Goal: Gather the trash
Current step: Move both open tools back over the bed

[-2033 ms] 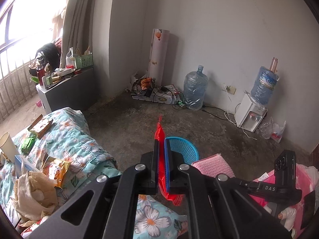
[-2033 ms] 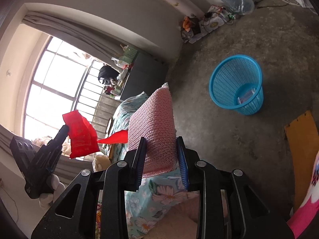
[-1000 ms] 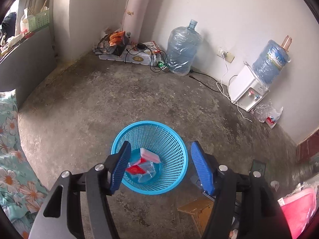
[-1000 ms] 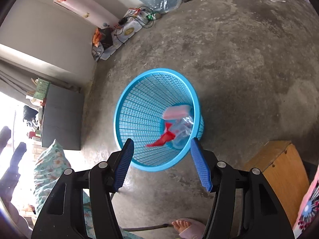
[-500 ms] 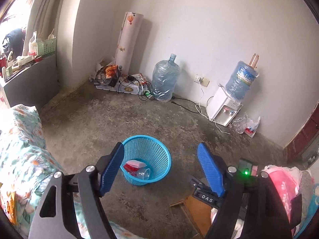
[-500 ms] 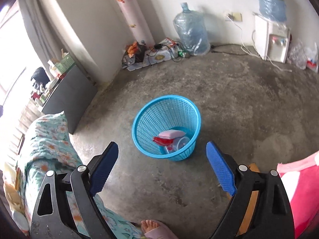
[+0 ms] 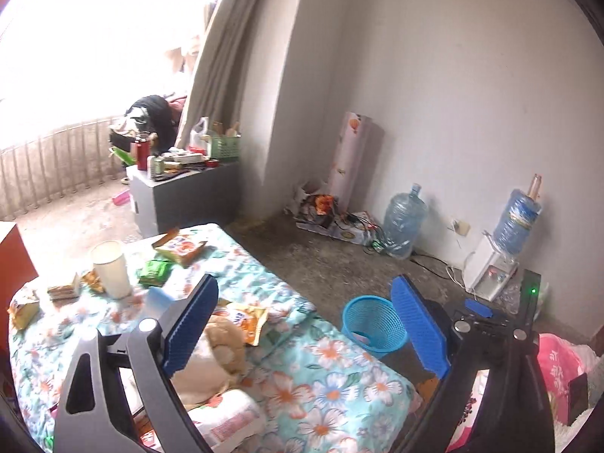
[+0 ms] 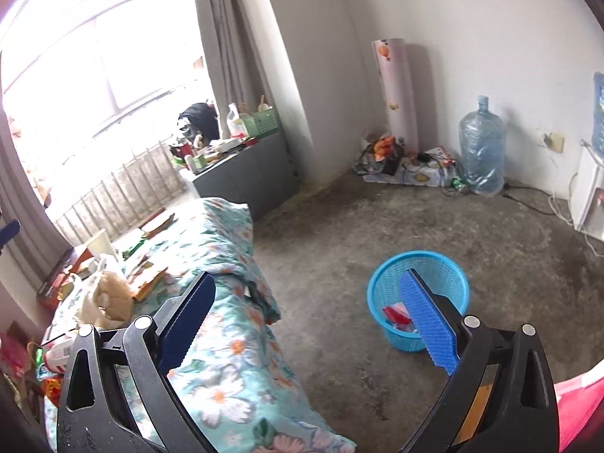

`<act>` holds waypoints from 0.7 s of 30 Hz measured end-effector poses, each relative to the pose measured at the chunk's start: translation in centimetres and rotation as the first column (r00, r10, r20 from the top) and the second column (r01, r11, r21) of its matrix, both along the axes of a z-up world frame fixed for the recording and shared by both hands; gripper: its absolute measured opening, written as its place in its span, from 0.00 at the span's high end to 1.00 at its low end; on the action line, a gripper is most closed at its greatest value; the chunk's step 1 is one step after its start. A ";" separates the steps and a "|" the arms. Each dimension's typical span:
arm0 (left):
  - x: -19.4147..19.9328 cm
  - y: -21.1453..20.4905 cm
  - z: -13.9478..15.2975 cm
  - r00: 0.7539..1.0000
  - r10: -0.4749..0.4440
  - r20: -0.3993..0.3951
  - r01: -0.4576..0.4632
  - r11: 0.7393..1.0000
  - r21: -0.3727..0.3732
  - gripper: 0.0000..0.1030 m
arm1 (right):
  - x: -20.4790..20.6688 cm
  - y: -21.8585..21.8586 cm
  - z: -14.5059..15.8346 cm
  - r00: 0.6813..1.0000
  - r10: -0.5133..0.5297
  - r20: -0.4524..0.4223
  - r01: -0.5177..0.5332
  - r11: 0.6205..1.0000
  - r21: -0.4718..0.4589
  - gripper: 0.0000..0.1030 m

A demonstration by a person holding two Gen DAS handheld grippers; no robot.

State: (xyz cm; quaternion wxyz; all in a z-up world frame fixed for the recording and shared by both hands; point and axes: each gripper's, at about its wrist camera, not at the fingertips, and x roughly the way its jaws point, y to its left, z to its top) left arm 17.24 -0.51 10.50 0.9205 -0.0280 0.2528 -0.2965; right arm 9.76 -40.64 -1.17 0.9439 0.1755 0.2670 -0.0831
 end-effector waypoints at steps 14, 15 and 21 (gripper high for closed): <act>-1.1 12.0 -4.6 0.986 0.142 -0.083 -0.148 0.986 -0.071 0.11 | 7.6 8.7 0.2 0.918 0.396 -0.001 -0.357 0.830 0.427 0.11; -0.8 11.8 -5.0 0.987 0.133 -0.089 -0.139 0.988 -0.063 0.11 | 8.4 9.2 -0.2 0.913 0.408 -0.012 -0.359 0.815 0.455 0.11; 1.2 7.8 -6.9 0.989 0.106 -0.099 -0.105 0.994 0.011 0.18 | 12.9 11.6 -2.6 0.889 0.451 -0.080 -0.341 0.768 0.542 0.18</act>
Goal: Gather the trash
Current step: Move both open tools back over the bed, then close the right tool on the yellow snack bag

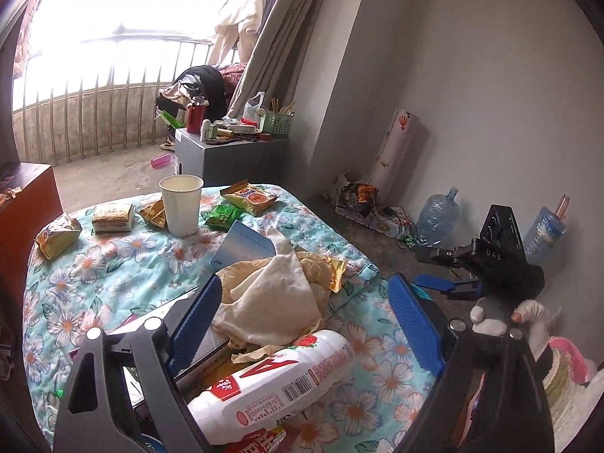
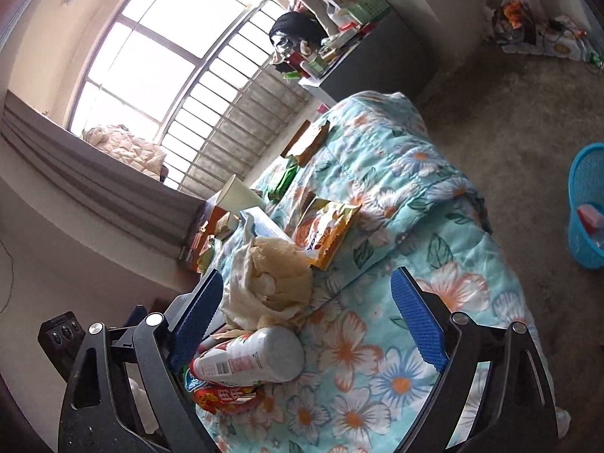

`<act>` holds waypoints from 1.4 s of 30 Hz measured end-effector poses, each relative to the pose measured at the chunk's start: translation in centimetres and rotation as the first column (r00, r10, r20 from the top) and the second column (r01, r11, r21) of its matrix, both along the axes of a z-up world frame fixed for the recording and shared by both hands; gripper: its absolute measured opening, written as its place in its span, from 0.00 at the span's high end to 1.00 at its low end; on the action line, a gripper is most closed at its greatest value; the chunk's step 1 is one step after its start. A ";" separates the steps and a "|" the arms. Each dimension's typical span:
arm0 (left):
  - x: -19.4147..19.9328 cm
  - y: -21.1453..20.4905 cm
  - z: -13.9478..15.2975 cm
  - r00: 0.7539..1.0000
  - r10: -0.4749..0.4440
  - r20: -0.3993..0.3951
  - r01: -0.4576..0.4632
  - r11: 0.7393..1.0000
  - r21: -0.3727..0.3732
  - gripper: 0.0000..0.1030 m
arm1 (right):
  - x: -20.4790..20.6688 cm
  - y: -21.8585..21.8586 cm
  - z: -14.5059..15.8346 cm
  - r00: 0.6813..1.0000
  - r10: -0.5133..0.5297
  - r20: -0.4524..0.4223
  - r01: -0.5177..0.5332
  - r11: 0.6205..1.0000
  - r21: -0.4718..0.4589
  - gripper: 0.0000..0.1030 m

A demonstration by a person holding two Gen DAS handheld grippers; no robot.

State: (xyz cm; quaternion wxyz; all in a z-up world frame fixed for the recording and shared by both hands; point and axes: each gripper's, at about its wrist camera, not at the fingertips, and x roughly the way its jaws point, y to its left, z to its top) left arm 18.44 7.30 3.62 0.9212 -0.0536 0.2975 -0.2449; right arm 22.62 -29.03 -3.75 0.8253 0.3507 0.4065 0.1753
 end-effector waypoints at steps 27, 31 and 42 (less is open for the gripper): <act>7.2 -7.2 -7.4 0.986 0.061 -0.157 -0.022 0.970 0.243 0.92 | 6.9 0.1 -6.0 0.978 -0.003 -0.208 0.044 0.980 0.192 0.62; 7.0 -6.9 -7.3 0.986 0.061 -0.158 -0.025 0.975 0.223 0.97 | 7.6 1.1 -5.9 0.978 0.015 -0.210 0.023 0.984 0.177 0.62; 6.1 -5.4 -5.6 0.994 0.054 -0.093 -0.041 0.990 0.139 0.99 | 8.1 1.5 -5.9 0.982 -0.001 -0.191 0.031 0.988 0.154 0.94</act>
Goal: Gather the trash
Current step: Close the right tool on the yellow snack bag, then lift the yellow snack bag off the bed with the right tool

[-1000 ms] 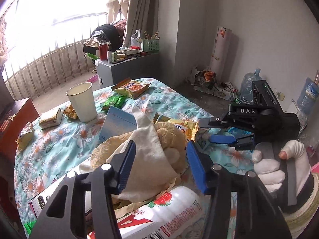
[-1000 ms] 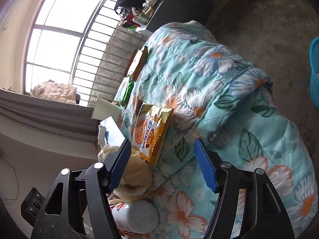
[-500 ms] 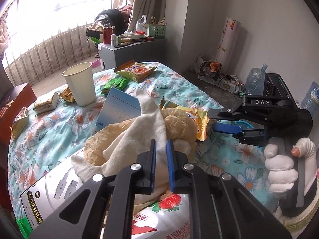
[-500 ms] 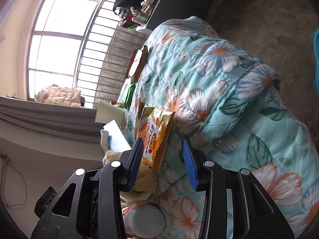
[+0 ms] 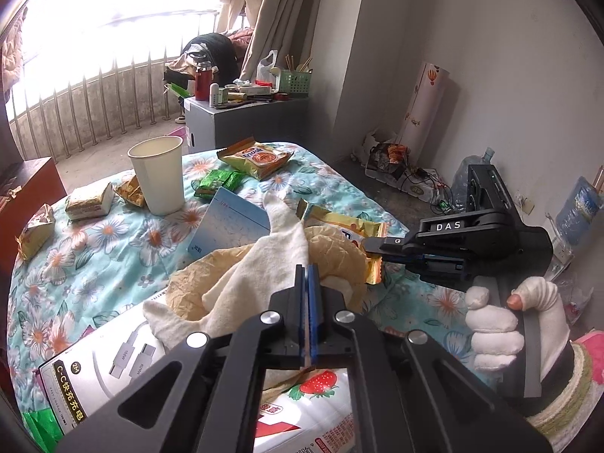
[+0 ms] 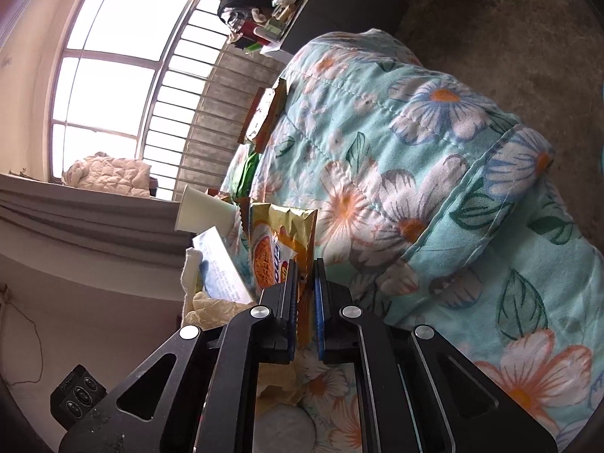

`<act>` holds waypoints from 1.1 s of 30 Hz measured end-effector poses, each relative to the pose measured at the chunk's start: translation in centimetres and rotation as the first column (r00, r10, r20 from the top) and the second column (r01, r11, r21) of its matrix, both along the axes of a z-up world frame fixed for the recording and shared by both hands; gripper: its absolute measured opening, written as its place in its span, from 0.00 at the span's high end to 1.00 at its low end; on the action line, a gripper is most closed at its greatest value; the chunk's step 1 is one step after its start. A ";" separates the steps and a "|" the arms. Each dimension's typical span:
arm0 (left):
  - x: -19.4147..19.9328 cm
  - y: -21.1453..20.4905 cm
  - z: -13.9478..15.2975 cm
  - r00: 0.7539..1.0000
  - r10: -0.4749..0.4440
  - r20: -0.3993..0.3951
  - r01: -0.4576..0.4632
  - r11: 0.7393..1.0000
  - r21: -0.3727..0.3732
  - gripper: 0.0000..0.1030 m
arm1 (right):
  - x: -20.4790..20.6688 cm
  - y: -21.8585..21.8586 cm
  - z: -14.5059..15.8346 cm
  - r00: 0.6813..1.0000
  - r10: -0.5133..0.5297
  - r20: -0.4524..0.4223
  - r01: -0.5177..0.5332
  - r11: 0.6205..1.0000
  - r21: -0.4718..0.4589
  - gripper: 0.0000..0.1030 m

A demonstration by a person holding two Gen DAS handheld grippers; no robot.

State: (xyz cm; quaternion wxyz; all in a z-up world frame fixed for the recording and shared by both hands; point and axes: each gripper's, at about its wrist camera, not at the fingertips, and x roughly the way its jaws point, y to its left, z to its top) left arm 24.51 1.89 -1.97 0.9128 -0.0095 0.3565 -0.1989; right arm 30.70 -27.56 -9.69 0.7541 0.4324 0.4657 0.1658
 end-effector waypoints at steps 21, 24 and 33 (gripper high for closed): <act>-4.2 4.5 7.5 0.960 0.059 0.273 -0.010 0.984 -0.180 1.00 | -2.9 0.1 7.6 0.957 -0.078 0.280 0.150 0.957 -0.249 0.99; -4.8 5.0 8.5 0.954 0.060 0.293 0.004 0.977 -0.213 1.00 | -3.4 -0.3 8.3 0.949 -0.083 0.303 0.165 0.952 -0.257 0.99; -5.4 6.6 9.8 0.950 0.085 0.301 -0.003 0.964 -0.265 1.00 | -6.0 0.3 10.3 0.936 -0.039 0.351 0.102 0.981 -0.163 0.99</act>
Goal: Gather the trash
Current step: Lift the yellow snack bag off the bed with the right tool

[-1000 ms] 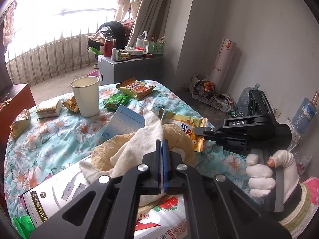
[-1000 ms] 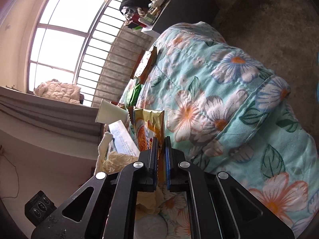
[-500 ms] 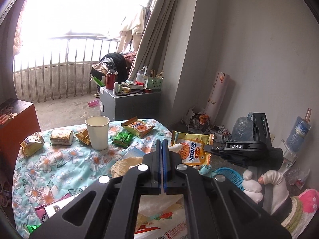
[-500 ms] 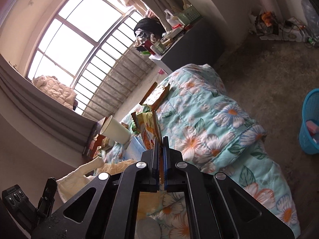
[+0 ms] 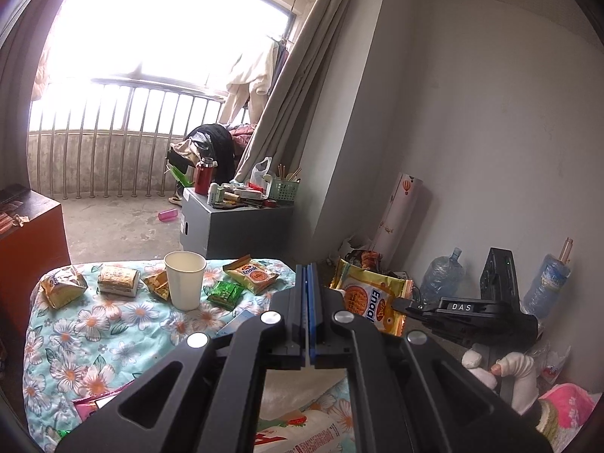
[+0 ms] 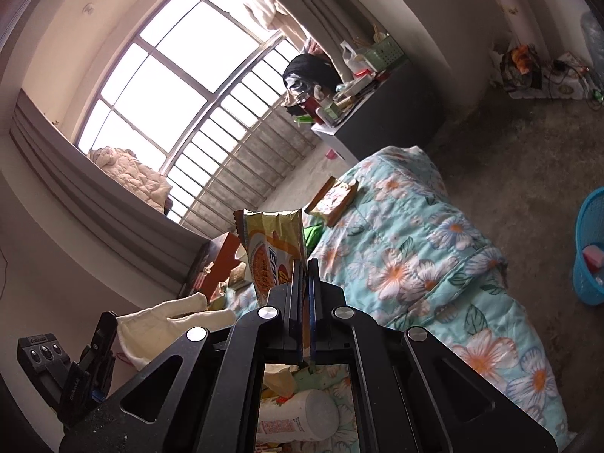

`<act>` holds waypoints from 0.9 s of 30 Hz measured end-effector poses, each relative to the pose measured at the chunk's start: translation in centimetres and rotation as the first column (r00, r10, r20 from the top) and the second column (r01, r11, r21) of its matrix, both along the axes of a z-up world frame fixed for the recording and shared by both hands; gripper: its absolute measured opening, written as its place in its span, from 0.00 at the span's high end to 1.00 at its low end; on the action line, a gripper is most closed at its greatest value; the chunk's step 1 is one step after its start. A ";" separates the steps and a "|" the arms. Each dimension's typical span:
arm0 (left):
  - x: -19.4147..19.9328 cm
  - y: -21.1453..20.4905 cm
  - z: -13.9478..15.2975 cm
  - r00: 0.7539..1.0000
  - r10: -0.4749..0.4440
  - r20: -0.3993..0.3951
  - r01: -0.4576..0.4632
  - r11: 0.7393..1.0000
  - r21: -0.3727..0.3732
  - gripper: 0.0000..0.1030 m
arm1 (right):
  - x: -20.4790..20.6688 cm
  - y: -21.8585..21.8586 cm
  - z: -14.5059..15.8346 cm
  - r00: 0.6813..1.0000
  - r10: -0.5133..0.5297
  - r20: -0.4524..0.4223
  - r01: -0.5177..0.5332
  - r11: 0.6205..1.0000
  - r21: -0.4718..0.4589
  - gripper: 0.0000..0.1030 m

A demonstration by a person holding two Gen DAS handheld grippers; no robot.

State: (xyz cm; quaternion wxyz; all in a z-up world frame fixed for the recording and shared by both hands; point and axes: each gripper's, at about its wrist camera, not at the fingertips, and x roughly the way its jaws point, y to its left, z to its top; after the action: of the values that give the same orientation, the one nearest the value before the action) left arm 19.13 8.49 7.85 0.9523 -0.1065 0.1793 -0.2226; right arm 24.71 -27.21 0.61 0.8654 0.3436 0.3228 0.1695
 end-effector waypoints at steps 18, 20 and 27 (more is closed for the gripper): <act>-1.2 3.9 1.6 0.999 0.045 0.010 -0.044 0.994 -0.097 1.00 | 0.3 6.0 -8.1 0.965 0.118 -0.232 -0.128 0.991 -0.030 0.99; -1.1 4.3 1.7 0.999 0.053 0.006 -0.052 0.994 -0.100 1.00 | -0.1 5.4 -7.2 0.973 0.102 -0.209 -0.110 0.994 -0.027 0.99; 0.1 4.7 -0.3 0.995 0.076 -0.061 -0.082 0.991 -0.105 1.00 | -2.5 2.5 -1.0 0.999 0.049 -0.021 -0.049 0.999 -0.007 0.99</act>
State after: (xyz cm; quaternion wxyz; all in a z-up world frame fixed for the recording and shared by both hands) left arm 19.23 13.16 7.60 0.9478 -0.1710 0.1899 -0.1908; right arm 22.21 -24.75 -0.40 0.8590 0.3340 0.3409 0.1856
